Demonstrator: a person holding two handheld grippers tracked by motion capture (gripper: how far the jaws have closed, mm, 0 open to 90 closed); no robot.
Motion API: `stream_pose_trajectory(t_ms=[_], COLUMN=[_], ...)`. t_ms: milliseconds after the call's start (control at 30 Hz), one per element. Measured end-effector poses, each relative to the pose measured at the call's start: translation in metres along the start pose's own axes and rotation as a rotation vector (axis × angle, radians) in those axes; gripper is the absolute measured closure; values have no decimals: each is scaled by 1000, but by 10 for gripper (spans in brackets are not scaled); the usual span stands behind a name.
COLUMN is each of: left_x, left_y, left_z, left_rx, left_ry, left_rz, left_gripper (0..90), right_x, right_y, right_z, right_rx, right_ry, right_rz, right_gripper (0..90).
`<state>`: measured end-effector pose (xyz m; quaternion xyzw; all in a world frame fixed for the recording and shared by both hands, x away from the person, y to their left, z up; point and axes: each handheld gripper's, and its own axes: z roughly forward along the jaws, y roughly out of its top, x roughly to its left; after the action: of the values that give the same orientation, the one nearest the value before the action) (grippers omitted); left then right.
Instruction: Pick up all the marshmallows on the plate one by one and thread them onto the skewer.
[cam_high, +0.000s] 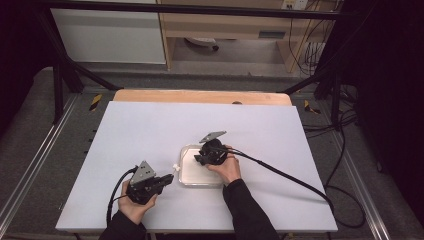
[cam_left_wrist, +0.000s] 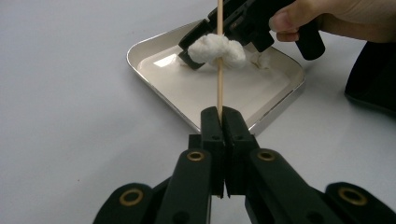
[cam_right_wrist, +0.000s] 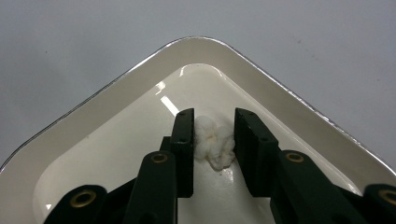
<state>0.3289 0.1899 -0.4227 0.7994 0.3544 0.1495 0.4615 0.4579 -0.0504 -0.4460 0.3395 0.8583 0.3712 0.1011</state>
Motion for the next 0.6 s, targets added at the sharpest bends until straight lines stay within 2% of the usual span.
stream_pose_trajectory(t_ms=[167,600], left_x=[0,-2], left_y=[0,0], left_z=[0,1], left_rx=[1,4], left_ry=[-1,-3], left_rz=[2,5], left_gripper=[887,887], right_x=[0,0], right_y=[1,10], right_z=[-3,-24], right_rx=[-9,-34], right_ry=[2,37], right_rz=[3,5], right_gripper=[727,772])
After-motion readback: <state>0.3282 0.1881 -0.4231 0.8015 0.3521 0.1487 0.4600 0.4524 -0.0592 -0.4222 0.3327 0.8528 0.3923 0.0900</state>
